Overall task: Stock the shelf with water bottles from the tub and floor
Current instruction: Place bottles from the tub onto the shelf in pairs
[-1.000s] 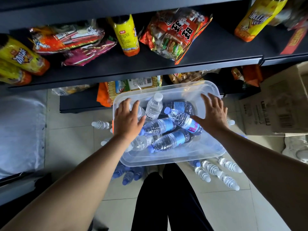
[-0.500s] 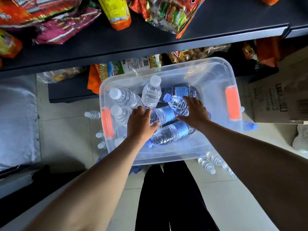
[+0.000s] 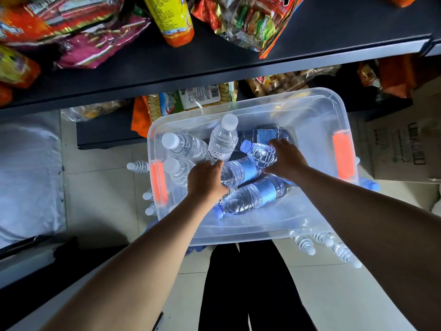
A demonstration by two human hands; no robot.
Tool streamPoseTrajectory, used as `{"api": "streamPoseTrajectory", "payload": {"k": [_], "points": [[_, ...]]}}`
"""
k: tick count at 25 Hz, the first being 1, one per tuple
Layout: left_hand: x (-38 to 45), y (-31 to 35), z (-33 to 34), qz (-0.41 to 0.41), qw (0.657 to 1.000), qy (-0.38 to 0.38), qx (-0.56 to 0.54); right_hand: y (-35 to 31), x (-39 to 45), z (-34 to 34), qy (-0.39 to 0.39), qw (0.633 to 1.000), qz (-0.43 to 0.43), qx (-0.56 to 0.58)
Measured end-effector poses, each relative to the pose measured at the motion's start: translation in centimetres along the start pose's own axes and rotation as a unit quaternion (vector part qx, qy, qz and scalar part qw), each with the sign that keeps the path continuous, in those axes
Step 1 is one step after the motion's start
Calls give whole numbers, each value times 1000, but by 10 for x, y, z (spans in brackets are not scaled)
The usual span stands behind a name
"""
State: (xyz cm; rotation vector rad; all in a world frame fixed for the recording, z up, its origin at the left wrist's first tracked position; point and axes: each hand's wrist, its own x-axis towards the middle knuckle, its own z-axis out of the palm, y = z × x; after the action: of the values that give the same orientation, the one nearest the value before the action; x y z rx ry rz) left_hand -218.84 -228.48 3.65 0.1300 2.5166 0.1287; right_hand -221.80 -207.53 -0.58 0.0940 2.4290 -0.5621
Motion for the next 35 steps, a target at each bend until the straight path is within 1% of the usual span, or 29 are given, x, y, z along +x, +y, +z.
{"api": "streamPoseTrajectory", "payload": {"k": [4, 7, 9, 11, 14, 16, 19, 24, 27, 30, 35], "points": [[-8, 8, -4, 4, 999, 1, -51, -3, -9, -8, -1, 999, -30, -34], [-10, 15, -15, 17, 998, 14, -61, 0, -24, -18, 33, 999, -16, -24], [-12, 18, -27, 25, 997, 29, -62, 5, -39, -27, 79, 996, 15, 35], [-19, 21, -45, 31, 996, 53, -67, 10, -57, -40, 121, 985, 41, 115], [-39, 29, -82, 43, 991, 73, -99, 4, -91, -69, 175, 956, 68, 224], [-53, 37, -110, 60, 989, 81, -107, -10, -113, -94, 198, 936, 59, 284], [-77, 47, -165, 85, 984, 112, -109, -39, -148, -144, 210, 916, 16, 340], [-120, 56, -282, 124, 972, 172, -106, -88, -201, -250, 257, 896, -51, 358], [-157, 61, -359, 145, 958, 220, -115, -123, -245, -319, 284, 893, -105, 334], [-203, 69, -439, 178, 932, 278, -148, -159, -296, -389, 329, 874, -155, 321], [-264, 84, -551, 220, 871, 367, -242, -207, -361, -483, 376, 830, -243, 333]]}}
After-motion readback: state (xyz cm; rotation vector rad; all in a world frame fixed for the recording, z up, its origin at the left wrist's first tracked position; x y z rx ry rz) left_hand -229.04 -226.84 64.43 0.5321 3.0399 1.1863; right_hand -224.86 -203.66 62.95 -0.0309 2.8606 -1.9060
